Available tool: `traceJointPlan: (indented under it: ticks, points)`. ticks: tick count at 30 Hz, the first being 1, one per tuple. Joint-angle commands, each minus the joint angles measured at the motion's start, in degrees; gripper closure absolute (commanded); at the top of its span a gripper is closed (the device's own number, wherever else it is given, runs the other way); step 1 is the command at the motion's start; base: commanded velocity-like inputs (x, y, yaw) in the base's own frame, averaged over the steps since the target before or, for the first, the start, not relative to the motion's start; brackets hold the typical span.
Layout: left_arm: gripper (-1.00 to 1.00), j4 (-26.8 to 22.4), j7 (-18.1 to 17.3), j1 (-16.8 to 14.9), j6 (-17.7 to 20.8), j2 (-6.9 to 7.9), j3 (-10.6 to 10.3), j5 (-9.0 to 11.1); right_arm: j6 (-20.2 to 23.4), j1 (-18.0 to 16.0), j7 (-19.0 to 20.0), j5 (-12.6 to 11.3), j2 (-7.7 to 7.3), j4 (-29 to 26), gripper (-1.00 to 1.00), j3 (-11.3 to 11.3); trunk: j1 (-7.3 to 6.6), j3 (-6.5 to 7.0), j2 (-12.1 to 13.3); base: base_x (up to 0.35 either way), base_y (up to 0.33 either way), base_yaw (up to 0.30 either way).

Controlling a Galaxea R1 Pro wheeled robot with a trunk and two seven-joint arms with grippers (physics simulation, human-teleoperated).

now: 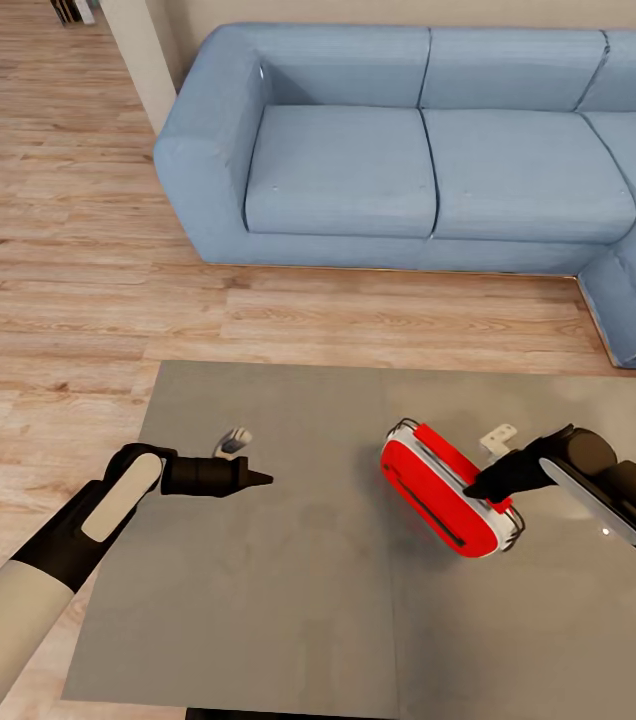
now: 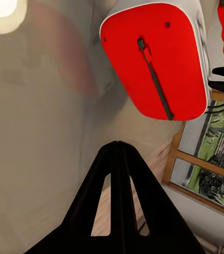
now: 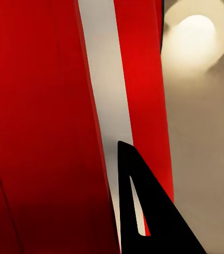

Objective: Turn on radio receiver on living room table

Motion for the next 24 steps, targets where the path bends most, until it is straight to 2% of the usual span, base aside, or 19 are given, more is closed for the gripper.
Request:
traceJointPlan:
  ticks: [1, 7, 24]
  points:
    - [1.00, 0.0, 0.0, 0.0, 0.0, -0.02, 0.0, 0.0, 0.0, 0.0, 0.0, -0.4, 0.00, 0.0, 1.00, -0.1, 0.00, 0.00, 0.0, 0.000, 0.000, 0.000]
    - [1.00, 0.0, 0.0, 0.0, 0.0, -0.06, 0.0, 0.0, 0.0, 0.0, 0.1, -0.4, 0.00, -0.1, 1.00, -0.8, 0.00, 0.00, 0.0, 0.000, 0.000, 0.000]
    - [1.00, 0.0, 0.0, 0.0, 0.0, 0.08, -0.2, 0.0, 0.0, 0.0, -0.3, -1.6, 0.08, -0.2, 1.00, -0.9, 0.00, 0.00, 0.0, 0.000, 0.000, 0.000]
